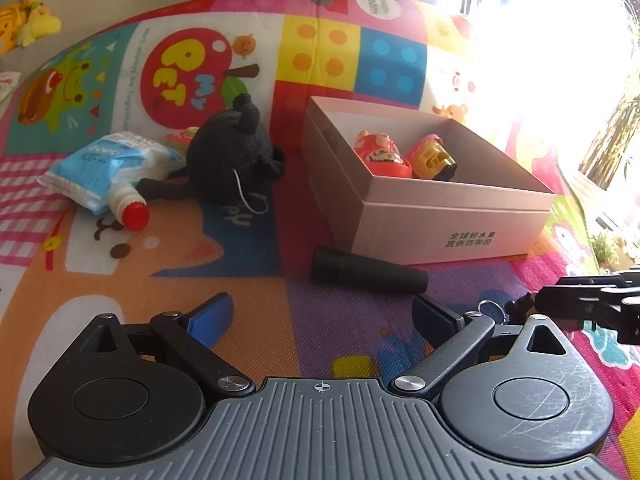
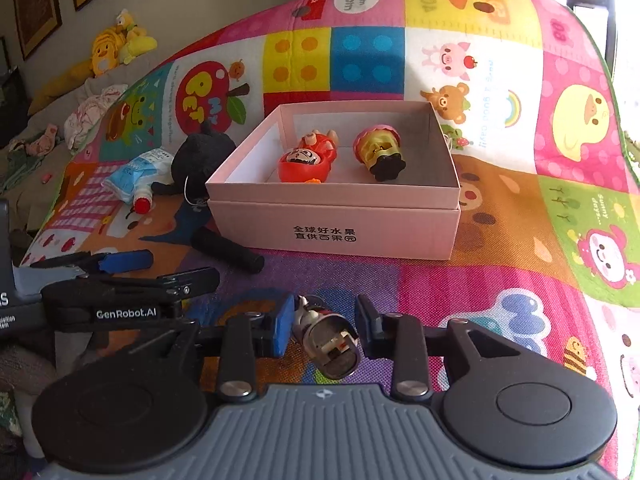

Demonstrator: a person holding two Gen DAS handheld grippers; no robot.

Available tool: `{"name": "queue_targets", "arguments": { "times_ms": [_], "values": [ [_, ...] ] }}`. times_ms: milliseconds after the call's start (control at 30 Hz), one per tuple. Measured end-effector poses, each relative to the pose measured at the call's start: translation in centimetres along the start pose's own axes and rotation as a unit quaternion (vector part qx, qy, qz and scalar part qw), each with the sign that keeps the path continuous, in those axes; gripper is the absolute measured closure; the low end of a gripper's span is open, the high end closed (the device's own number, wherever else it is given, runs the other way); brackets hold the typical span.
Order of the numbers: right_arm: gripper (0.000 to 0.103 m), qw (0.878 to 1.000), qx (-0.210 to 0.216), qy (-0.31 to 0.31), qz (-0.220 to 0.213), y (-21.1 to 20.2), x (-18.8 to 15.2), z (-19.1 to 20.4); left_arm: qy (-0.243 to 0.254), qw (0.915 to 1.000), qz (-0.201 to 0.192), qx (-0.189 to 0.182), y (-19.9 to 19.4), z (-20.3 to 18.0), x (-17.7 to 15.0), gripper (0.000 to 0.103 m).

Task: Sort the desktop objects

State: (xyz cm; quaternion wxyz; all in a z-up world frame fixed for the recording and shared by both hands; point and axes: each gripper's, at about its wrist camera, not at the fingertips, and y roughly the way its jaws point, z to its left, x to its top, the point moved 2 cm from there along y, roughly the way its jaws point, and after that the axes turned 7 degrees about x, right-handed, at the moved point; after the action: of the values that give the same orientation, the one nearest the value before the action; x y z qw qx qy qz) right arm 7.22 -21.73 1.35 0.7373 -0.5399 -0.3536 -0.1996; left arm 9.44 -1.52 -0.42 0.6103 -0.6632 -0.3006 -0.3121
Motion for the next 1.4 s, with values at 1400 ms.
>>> {"name": "queue_targets", "arguments": {
  "times_ms": [1400],
  "values": [
    [0.073,0.999,-0.012,-0.033,-0.004,-1.8,-3.5,1.3,0.114,0.9932,0.019,0.011,0.7,-4.0,0.5,0.024]
  ]
}}
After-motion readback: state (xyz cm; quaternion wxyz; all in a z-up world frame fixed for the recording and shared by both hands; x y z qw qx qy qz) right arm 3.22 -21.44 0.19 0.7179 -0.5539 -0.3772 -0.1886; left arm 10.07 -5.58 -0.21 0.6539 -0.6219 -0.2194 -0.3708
